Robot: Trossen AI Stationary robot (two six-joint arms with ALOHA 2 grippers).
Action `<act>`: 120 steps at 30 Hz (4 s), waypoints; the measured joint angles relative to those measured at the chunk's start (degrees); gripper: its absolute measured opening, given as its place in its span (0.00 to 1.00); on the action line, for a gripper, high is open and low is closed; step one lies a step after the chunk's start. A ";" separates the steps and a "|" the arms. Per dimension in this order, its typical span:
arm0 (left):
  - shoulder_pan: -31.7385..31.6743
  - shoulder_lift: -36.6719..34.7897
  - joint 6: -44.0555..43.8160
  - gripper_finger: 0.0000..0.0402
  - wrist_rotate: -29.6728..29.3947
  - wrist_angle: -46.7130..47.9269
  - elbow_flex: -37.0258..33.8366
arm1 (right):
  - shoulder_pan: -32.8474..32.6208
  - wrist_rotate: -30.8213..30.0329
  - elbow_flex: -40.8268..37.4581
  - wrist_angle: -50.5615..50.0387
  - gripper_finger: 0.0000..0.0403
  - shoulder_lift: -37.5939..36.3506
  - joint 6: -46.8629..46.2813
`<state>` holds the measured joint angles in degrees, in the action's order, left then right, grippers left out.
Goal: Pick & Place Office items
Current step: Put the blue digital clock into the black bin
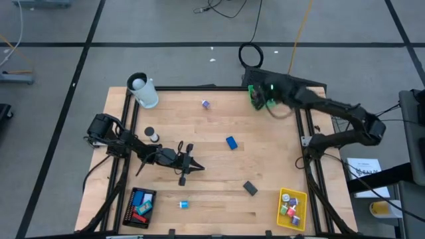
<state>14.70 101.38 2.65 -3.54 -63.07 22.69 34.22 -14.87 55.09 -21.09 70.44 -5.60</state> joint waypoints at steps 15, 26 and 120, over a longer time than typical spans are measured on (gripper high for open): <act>-0.07 0.00 -3.30 0.06 -5.48 0.29 -0.01 | -27.07 -11.09 -24.70 35.40 0.02 -5.69 0.33; -2.08 0.00 -8.84 0.06 -5.67 5.36 0.01 | -40.91 -16.90 -26.83 61.21 0.00 1.55 2.35; -3.21 0.00 -13.35 0.06 -13.13 10.18 1.98 | -41.44 -15.35 -12.68 35.83 0.39 33.17 -17.50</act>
<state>11.49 101.38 -10.70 -16.67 -52.89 24.67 -7.23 -30.22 42.41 14.74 103.61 -23.10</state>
